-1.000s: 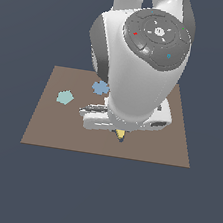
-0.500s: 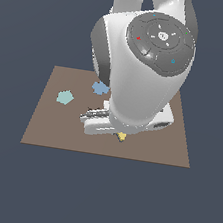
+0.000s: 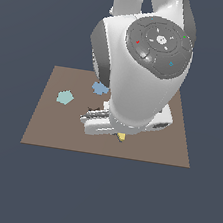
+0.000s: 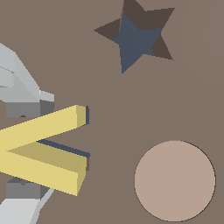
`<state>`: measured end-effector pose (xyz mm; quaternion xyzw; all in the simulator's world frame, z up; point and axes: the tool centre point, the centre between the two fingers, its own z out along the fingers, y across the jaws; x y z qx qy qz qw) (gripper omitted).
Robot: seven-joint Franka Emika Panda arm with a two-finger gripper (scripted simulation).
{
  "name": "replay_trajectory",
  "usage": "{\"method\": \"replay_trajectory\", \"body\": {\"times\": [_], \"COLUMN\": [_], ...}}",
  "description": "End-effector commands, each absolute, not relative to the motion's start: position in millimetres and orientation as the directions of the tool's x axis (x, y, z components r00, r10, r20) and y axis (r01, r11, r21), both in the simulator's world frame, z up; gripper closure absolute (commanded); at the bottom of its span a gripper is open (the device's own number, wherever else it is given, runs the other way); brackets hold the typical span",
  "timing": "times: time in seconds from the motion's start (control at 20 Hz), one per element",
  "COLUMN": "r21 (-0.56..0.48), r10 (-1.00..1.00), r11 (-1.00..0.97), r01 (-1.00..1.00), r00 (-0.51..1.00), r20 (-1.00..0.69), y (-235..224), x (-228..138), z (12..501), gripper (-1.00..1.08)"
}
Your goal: Insert a designated object into the corresponding slot on a board.
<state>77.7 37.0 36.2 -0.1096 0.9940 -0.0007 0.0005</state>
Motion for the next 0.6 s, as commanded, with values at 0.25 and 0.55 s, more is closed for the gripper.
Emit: {"method": "replay_trajectory", "body": {"times": [0.25,0.55], "r21": [-0.001,-0.001], "r10": [-0.217,-0.217], "r11": [0.976,0.976], "r01": [-0.217,-0.217], "r00": [-0.976,-0.976], "r20": [-0.001,-0.001], "y": [36.9,36.9], "x": [77.3,77.3], "z": [30.2,30.2], "gripper": [-0.92,-0.92]}}
